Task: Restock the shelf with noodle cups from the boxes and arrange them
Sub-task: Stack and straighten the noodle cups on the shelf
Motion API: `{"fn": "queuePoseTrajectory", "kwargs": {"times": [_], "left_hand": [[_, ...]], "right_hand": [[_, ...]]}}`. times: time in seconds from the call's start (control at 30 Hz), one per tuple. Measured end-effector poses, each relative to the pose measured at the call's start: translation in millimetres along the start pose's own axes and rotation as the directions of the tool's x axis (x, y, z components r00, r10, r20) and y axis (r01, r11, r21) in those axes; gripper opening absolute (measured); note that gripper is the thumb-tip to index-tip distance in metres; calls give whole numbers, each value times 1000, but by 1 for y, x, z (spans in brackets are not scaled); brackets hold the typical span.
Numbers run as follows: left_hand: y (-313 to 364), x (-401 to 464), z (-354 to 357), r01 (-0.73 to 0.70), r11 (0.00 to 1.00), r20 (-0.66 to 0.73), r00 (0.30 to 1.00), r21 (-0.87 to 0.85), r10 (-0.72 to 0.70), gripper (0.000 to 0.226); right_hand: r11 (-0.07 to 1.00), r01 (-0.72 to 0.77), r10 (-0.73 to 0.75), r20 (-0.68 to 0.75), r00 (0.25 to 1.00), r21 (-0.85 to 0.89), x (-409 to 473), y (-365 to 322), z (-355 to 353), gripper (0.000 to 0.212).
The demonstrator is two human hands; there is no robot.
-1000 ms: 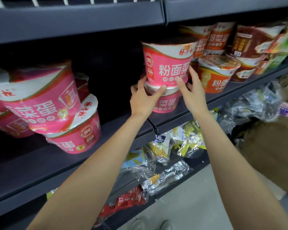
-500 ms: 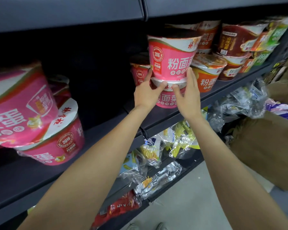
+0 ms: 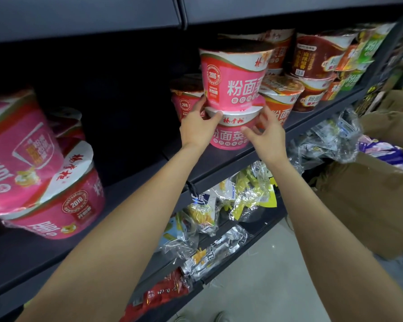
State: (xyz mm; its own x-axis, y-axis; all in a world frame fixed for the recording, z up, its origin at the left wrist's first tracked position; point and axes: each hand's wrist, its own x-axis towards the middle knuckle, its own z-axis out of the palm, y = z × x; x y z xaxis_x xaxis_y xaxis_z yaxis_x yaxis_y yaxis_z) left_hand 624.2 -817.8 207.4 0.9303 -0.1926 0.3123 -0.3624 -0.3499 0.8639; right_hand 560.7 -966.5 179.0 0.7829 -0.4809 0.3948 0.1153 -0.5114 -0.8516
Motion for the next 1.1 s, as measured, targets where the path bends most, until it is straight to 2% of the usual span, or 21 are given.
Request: {"fn": "queuePoseTrajectory", "kwargs": {"times": [0.07,0.13,0.23,0.33,0.43,0.57,0.63,0.77,0.83,0.9,0.93,0.97,1.03,1.1], "left_hand": [[-2,3,-3,19,999,-24,1000,-47,-20,59],[1,7,-8,37,992,-37,998,-116,-42,65],[9,19,-14,63,986,129,991,-153,-43,102],[16,30,-8,67,993,223,974,-99,-44,126],[18,35,5,34,999,134,990,19,-37,135],[17,39,12,6,987,56,998,158,-15,129],[18,39,13,-1,986,35,999,164,-5,126],[22,39,11,-10,998,60,998,67,6,115],[19,41,8,-19,998,69,998,63,15,110],[15,40,2,-35,997,57,998,71,31,112],[13,39,0,-48,996,48,998,74,44,114],[13,37,-1,-62,995,40,997,74,59,118],[12,35,-2,-85,993,28,996,79,83,124],[15,34,0,-89,990,27,996,105,86,125]], "right_hand": [[999,31,-31,-1,1000,-40,0,2,-1,65],[993,41,-44,-25,999,-112,1,3,-3,71],[996,14,-23,-90,996,-93,-2,0,1,83],[997,-13,11,-27,1000,-76,-7,-7,20,113],[995,-67,61,-89,994,-69,-7,-9,42,134],[990,-119,106,-162,981,-77,0,-8,54,147],[984,-141,120,-184,976,-107,2,-7,58,148],[987,-123,101,-193,976,-104,4,3,49,143],[996,-85,83,-81,993,-18,4,12,33,140],[995,-62,54,103,993,72,8,25,12,136],[998,-47,41,166,985,30,12,28,2,132],[996,-19,34,182,983,-83,15,30,-6,128],[952,21,2,76,997,-307,12,32,-12,120],[962,40,-60,-69,996,-270,-5,31,-2,110]]}}
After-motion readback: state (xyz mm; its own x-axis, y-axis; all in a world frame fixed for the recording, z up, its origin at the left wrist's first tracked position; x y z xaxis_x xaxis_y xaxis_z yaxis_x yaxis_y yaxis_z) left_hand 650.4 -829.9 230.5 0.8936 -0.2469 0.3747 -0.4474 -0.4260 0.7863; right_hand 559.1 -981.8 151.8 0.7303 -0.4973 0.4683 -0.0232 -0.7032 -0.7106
